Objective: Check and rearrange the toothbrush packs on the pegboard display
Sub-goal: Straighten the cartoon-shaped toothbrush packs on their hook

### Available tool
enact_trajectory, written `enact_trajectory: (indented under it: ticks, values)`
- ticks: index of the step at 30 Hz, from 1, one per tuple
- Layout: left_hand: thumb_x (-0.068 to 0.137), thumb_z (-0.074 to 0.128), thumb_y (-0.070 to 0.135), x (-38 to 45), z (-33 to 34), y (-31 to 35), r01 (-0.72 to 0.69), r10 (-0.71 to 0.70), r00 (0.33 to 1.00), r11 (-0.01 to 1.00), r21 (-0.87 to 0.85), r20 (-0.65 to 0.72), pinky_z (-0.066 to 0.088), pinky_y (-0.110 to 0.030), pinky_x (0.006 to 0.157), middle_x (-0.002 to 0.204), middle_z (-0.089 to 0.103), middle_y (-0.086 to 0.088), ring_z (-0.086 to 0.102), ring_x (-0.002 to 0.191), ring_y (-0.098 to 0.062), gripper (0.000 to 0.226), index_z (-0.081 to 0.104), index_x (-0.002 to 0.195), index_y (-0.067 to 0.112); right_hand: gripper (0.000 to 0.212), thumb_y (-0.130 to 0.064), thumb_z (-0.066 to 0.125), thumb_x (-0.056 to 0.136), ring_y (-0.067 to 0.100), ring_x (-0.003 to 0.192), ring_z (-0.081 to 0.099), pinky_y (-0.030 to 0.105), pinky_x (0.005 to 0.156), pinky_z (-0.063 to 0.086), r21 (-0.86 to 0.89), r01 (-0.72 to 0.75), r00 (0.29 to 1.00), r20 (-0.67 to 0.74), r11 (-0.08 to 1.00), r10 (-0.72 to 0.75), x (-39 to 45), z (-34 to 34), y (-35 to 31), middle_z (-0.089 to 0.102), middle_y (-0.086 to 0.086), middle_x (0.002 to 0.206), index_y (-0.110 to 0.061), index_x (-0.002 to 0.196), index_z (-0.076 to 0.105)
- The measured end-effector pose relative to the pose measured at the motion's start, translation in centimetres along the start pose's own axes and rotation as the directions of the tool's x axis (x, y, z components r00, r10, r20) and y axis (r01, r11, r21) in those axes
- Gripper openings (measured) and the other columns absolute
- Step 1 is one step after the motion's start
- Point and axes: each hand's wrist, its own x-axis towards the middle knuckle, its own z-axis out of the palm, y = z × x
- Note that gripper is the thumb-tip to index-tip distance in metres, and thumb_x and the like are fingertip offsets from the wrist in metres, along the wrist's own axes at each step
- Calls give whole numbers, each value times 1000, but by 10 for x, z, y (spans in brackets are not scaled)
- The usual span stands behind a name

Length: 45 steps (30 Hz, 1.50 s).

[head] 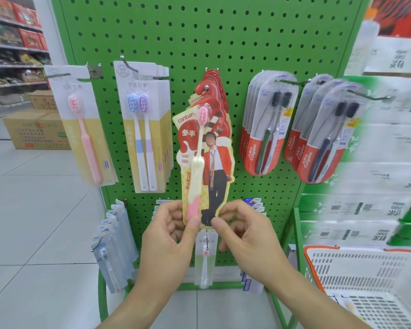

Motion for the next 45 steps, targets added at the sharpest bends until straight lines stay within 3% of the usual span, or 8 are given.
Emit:
enact_trajectory:
  ticks: [8,18,24,32,35,38,42,45]
  values:
    - [88,74,13,21,-7,-10,23,-20,996,999,39,-82,59,-41,84,92,73,12,70,85,-11,22,63,102,26,16,-13,67,94,17,74,68,37,69,57,-172,184,931,-285,968,-227,49,-38,-35,69,-10,81,-29,91,65]
    - [90,71,14,27,-4,-14,5,-3,987,1000,11,-161,55,-29,83,96,71,12,68,90,-6,29,59,106,35,25,-14,55,102,7,90,61,31,91,57,-518,256,926,-110,816,-360,175,-59,-137,66,-4,110,-11,126,63]
    - [89,73,20,28,-3,-15,-5,5,988,1000,-4,-156,54,-27,80,98,72,6,67,85,-6,25,60,105,34,28,-18,63,98,16,89,63,31,82,59,-677,200,972,47,709,-229,216,-55,-153,68,3,119,-13,126,65]
    - [90,71,21,26,-9,-18,-46,43,990,999,-16,-135,58,-41,78,99,67,1,67,85,-12,39,54,120,39,12,-9,64,94,6,69,56,19,60,50,-733,129,981,-6,668,-196,223,-54,-167,61,-5,81,-14,84,64]
    - [91,70,16,24,-7,-21,-99,100,989,995,14,-106,56,-28,76,94,67,8,67,85,-12,51,50,127,46,14,-13,57,98,8,72,58,16,54,48,-776,109,987,9,622,-162,210,-64,-180,66,0,90,-12,85,63]
    - [91,69,17,22,-1,-20,-147,150,986,988,41,-74,52,-16,72,92,66,13,67,82,-11,60,45,126,59,22,-10,51,98,20,73,66,13,43,43,-810,136,980,27,571,-195,187,-76,-188,70,9,97,2,102,69]
    - [93,66,18,20,6,-22,-186,189,981,980,64,-52,51,-17,64,86,63,11,64,71,-18,58,45,130,58,21,-10,47,96,27,75,68,21,50,51,-787,170,955,-16,593,-296,156,-92,-177,70,3,87,-11,100,67]
    - [95,65,15,20,12,-22,-174,177,982,983,54,-58,55,-29,60,82,61,8,62,63,-24,59,44,131,56,25,-11,48,95,4,65,55,11,57,44,-763,257,869,-86,593,-488,140,-96,-163,68,1,86,-11,102,72]
